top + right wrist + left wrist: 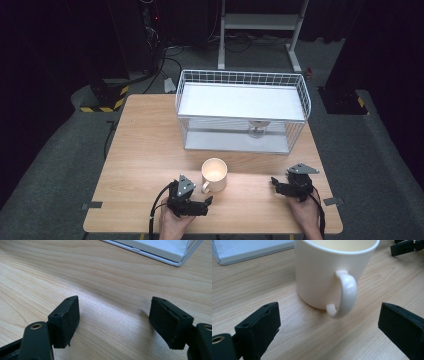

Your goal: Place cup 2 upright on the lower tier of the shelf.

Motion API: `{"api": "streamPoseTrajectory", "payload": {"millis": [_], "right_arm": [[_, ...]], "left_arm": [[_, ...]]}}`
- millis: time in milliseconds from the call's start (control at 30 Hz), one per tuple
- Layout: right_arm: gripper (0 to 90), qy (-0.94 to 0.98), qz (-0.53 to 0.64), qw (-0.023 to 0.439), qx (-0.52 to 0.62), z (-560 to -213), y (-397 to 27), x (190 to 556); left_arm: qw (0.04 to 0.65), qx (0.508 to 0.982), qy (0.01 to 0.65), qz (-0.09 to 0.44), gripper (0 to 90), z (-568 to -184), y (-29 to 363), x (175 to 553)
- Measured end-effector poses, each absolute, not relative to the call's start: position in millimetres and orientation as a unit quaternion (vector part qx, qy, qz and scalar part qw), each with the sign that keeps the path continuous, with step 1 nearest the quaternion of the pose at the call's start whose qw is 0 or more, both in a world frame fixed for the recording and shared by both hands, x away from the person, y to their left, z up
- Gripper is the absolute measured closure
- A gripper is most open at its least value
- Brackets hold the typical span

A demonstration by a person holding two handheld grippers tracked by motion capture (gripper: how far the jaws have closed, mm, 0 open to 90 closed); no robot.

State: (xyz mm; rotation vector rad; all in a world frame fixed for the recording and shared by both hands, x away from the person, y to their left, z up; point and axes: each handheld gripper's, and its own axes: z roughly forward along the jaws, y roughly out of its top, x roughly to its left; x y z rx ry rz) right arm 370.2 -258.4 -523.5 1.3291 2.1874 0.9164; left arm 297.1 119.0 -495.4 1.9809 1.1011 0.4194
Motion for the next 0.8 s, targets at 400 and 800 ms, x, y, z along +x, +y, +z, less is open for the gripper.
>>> {"api": "streamPoseTrajectory", "payload": {"millis": [400,800], "right_arm": [[24.6,0.787,0.330,0.210,0.478,-523,-258,370],[24.6,0.787,0.330,0.210,0.478,-523,-258,370]], "left_arm": [[0.405,0.787,0.437,0.162,3.3,-495,106,315],[0.402,0.788,0.437,0.163,2.9,-494,97,329]]}}
